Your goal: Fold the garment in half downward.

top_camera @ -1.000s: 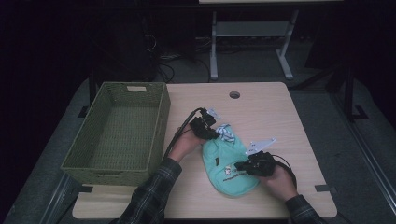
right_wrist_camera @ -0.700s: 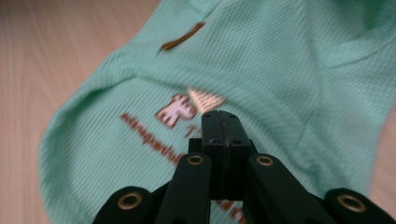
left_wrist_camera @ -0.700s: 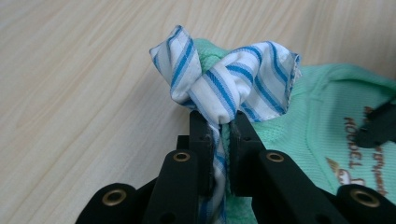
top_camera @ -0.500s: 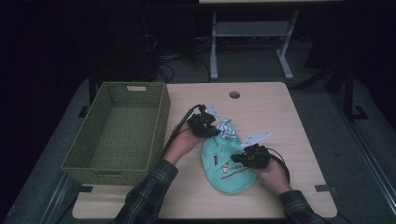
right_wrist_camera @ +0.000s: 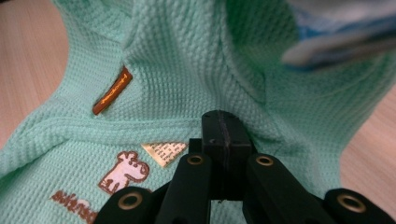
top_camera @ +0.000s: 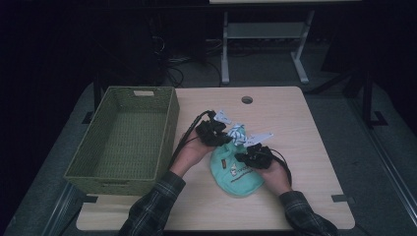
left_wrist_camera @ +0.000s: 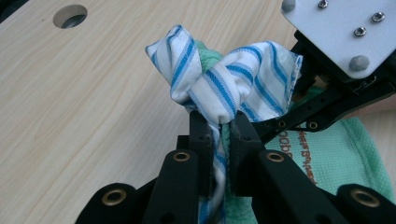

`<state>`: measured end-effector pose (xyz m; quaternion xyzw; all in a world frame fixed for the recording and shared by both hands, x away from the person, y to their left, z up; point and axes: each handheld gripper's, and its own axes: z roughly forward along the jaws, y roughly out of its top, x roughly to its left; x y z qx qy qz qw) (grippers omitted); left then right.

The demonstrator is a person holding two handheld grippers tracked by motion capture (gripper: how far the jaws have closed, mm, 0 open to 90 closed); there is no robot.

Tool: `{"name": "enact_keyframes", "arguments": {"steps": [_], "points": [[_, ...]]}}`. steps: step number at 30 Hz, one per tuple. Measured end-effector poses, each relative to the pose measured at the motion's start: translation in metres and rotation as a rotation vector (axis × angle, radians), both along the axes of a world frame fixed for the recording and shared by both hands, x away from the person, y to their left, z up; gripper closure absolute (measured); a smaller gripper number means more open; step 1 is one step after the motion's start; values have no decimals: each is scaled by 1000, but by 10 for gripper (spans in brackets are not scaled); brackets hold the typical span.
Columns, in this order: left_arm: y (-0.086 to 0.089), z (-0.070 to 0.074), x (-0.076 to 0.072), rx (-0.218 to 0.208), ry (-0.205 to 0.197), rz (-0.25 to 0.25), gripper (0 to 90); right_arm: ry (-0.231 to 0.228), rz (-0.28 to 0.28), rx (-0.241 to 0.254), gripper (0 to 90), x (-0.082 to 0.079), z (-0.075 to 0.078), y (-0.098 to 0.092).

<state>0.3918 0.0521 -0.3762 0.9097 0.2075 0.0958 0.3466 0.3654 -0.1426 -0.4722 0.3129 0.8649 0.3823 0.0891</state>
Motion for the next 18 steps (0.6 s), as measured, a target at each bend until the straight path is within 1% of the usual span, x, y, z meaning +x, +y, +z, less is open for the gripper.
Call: {"name": "enact_keyframes", "arguments": {"steps": [1, 2, 4, 6, 9, 10, 14, 16, 18], "points": [[1, -1, 0, -2, -3, 5, 820, -3, 2, -1, 898, 0, 1, 0], [2, -1, -1, 9, -6, 3, 820, -8, 7, -5, 898, -2, 3, -2], [3, -2, -1, 11, -6, 1, 819, -10, 15, 3, 898, -9, 9, -7], [3, -2, -1, 22, -16, 1, 820, -19, 22, 2, 898, -14, 14, -12], [4, -1, -2, 21, -20, 11, 820, -21, 28, 0, 898, -28, 20, -24], [4, -1, -2, 21, -21, 13, 820, -15, 29, 1, 898, -34, 22, -28], [4, -1, -3, 25, -26, 14, 819, -5, 36, -7, 898, -53, 22, -41], [3, -1, -4, 33, -32, 12, 819, 5, 40, -20, 898, -62, 21, -46], [2, -2, -6, 39, -37, 10, 819, 17, 42, -30, 898, -65, 17, -49]]}}
